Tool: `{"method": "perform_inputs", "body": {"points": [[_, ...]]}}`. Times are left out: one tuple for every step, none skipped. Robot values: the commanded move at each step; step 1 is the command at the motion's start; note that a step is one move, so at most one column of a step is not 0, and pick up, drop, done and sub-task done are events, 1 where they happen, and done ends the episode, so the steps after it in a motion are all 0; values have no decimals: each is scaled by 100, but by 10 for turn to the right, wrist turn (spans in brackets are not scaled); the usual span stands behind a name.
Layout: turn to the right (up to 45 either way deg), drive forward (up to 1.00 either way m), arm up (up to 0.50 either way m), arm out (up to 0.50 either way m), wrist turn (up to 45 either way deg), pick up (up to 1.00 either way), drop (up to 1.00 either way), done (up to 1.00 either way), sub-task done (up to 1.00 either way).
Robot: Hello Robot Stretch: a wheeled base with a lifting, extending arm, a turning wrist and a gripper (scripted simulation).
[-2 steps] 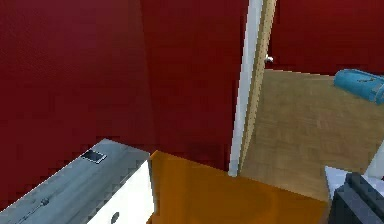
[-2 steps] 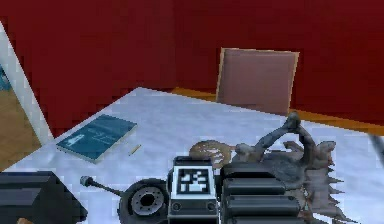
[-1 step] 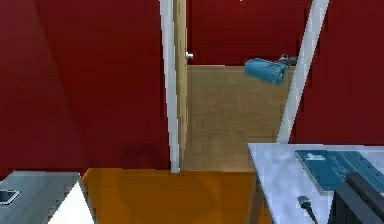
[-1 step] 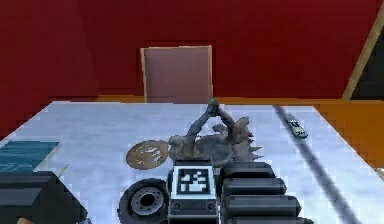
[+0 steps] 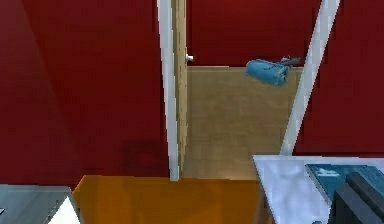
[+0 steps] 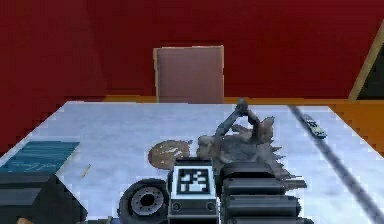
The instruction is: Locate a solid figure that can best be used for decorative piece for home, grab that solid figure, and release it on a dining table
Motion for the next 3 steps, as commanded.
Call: {"method": "perform_inputs", "body": {"points": [[450, 0, 0, 0, 0, 0, 0, 0, 0], [450, 0, 0, 0, 0, 0, 0, 0, 0], [120, 0, 0, 0, 0, 0, 0, 0, 0]]}}
